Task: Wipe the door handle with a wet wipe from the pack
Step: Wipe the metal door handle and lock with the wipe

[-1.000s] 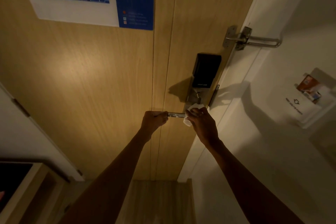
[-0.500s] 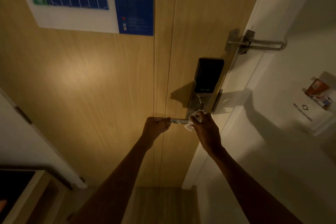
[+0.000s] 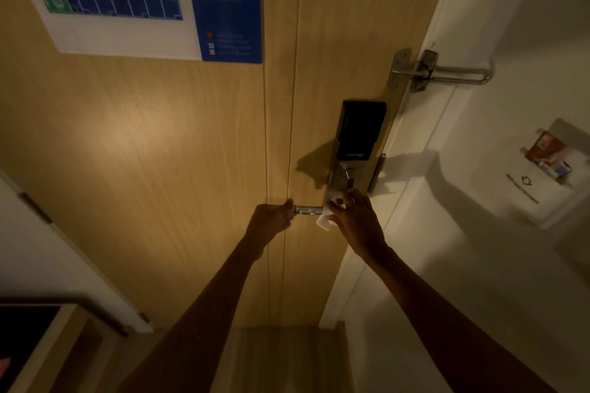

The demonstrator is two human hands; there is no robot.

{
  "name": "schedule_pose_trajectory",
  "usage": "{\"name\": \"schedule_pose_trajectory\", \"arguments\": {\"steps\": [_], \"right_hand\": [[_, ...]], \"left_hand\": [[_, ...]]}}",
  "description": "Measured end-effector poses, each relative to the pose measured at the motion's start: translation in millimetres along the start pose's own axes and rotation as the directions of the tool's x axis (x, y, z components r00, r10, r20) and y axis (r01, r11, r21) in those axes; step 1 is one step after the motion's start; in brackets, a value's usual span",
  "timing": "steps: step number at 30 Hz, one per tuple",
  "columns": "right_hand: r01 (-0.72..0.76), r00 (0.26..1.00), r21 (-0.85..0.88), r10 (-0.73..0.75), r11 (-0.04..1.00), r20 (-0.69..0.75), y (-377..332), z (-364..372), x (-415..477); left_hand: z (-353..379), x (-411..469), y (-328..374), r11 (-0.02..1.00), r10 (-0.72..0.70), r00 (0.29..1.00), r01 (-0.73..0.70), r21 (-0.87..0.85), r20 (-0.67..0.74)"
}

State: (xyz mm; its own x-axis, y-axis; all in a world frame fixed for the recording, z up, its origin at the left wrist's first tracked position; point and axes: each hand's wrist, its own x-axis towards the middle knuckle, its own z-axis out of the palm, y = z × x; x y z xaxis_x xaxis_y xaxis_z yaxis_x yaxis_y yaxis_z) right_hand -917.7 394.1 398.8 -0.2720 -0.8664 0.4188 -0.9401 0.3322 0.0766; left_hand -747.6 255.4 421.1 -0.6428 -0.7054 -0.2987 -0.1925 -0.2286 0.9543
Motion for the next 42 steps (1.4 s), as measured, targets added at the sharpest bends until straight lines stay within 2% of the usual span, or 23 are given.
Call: {"name": "schedule_pose_trajectory", "arguments": {"steps": [5, 10, 17, 21, 26, 29, 34, 39, 42], "right_hand": [[0.013, 1.000, 0.105, -0.014, 0.994, 0.010, 2, -14, 2], [-0.087, 0.995, 0.305, 0.099, 0.948, -0.025, -7, -14, -2], [-0.052, 0.999, 0.354, 0.046, 0.934, 0.027, -7, -24, 6], [-0.096, 0.995, 0.379, 0.102, 0.920, 0.004, -2, -21, 0], [-0.158, 0.976, 0.524, 0.212, 0.837, -0.045, -13, -24, -1], [-0.138, 0.975, 0.534, 0.209, 0.834, -0.075, -14, -23, -3], [-0.219, 0.927, 0.517, 0.341, 0.828, -0.154, -5, -22, -6], [-0.193, 0.965, 0.421, 0.248, 0.887, -0.080, -18, -15, -4], [-0.105, 0.985, 0.387, 0.150, 0.916, -0.089, -22, -15, -8]], "left_hand": [[-1, -1, 0, 1.000, -0.006, 0.999, 0.007, -0.007, 0.033], [1, -4, 1, 0.999, 0.029, 1.000, -0.029, 0.015, 0.007], [0, -2, -1, 1.000, 0.017, 1.000, -0.018, 0.024, 0.024], [-2, -3, 3, 1.000, 0.019, 0.998, -0.020, 0.004, 0.061], [0, -5, 3, 0.997, 0.004, 0.999, -0.001, -0.076, 0.035], [0, -2, 0, 0.996, 0.001, 0.999, 0.002, -0.092, 0.032], [1, -1, 0, 0.997, -0.010, 1.000, 0.012, -0.079, 0.020], [1, -1, 0, 0.997, -0.019, 1.000, 0.021, -0.078, 0.019], [-1, 0, 0, 0.998, -0.017, 0.999, 0.019, -0.066, 0.041]]}}
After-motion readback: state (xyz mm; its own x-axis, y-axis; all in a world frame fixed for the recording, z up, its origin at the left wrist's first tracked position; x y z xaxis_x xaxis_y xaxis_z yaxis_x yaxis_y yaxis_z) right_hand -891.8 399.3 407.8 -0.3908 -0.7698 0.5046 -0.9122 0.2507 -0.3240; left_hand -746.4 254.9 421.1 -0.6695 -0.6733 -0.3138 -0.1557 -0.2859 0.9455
